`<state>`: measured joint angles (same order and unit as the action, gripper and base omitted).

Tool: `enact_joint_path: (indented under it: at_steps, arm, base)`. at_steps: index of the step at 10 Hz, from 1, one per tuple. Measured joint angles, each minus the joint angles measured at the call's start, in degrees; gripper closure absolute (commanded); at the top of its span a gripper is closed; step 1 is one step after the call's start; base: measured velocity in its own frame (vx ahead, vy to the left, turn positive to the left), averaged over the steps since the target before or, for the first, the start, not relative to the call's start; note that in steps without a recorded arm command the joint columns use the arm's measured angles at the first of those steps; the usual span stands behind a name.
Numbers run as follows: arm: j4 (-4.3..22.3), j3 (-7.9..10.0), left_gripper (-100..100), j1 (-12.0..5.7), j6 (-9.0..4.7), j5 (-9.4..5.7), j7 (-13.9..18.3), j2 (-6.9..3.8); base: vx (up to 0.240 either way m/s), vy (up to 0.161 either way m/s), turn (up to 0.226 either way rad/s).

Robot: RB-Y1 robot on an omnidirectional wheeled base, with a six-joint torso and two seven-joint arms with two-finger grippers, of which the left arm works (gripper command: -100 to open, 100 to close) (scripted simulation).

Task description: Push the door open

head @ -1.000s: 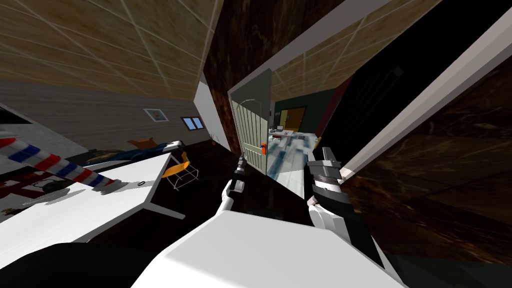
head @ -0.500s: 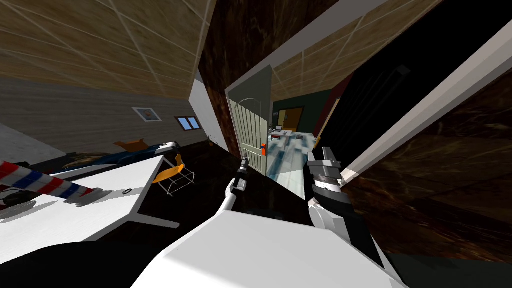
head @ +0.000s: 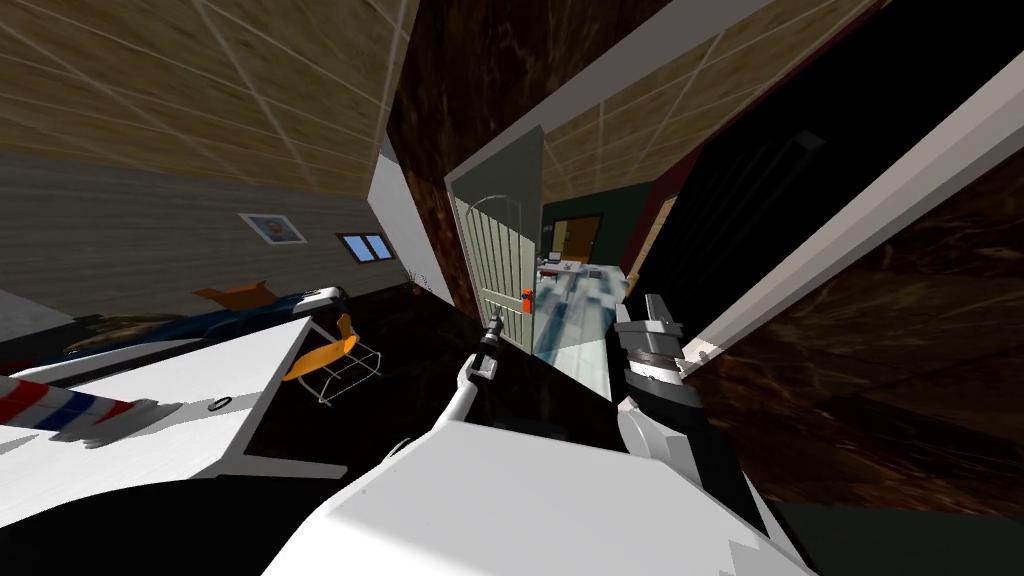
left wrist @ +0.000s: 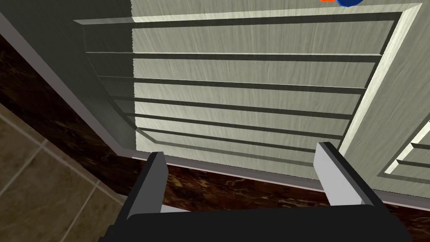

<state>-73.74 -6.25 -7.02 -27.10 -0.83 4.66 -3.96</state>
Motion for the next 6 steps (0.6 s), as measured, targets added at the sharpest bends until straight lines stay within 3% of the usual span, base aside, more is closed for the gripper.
enact_joint_path:
  at_steps: [6]
  arm:
    - [10.3, -1.34, -100, -6.04, -0.44, -0.34, 0.4, 0.32]
  base:
    - [0.069, 0.054, -0.064]
